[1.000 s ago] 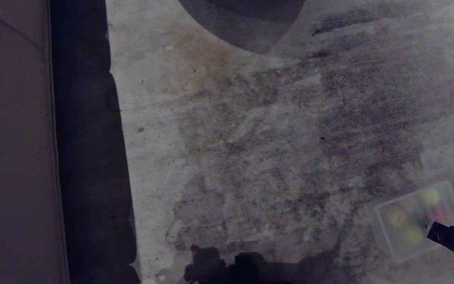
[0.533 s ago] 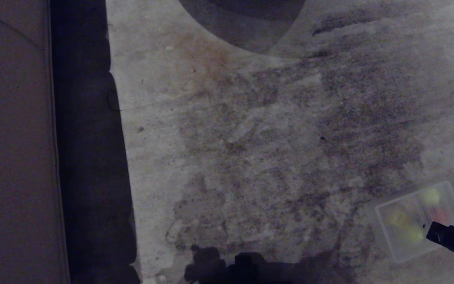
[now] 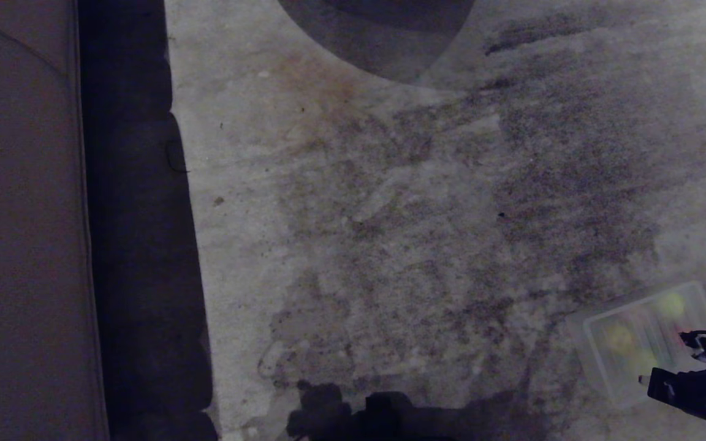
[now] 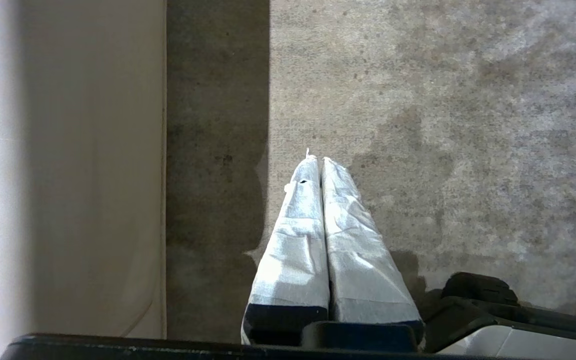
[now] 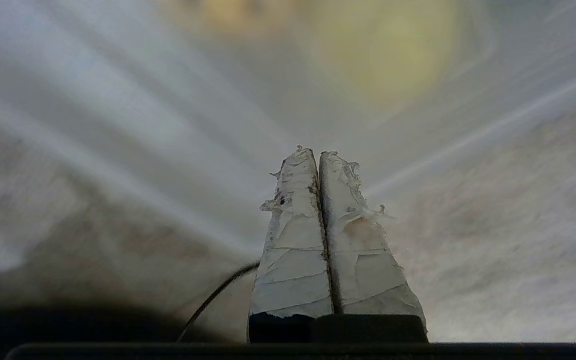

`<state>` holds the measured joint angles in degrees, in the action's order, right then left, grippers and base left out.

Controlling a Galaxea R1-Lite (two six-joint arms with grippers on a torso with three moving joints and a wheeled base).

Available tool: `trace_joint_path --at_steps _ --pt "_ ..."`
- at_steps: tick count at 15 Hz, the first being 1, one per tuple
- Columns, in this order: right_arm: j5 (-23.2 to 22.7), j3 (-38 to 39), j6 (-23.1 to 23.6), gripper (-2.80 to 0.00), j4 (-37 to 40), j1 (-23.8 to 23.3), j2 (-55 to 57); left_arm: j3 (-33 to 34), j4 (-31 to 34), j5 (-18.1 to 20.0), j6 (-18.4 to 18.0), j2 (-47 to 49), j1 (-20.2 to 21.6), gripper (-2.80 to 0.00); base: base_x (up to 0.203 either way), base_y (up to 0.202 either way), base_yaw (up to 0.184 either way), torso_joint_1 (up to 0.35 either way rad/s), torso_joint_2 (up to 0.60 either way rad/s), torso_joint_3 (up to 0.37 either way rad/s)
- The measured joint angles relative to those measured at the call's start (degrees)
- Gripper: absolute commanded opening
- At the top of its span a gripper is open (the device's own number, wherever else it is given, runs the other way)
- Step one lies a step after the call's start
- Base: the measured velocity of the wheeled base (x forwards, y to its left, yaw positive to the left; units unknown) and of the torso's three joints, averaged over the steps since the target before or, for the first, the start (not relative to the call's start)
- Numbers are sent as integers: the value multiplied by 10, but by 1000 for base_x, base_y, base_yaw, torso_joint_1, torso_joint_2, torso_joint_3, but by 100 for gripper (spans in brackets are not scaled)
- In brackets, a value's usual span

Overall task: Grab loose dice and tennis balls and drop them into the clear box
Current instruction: Close the lid

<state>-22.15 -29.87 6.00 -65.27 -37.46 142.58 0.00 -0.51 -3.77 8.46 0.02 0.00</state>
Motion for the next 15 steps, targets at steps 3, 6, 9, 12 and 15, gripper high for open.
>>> trace_joint_path --at_steps 3,6,9,12,15 --pt "1 -13 -2 -280 6 -3 5 0 0 0 0 0 0 -280 0 0 0 0 0 0" --pt "0 -16 -3 -280 9 -5 7 0 0 0 0 0 0 -280 0 0 0 0 0 0" --pt "0 -18 -5 -280 6 -5 7 0 0 0 0 0 0 -280 0 0 0 0 0 0" --pt "5 -22 -11 -280 4 -6 9 0 0 0 0 0 0 -280 0 0 0 0 0 0" --pt "1 -25 -13 -280 4 -6 10 0 0 0 0 0 0 -280 0 0 0 0 0 0"
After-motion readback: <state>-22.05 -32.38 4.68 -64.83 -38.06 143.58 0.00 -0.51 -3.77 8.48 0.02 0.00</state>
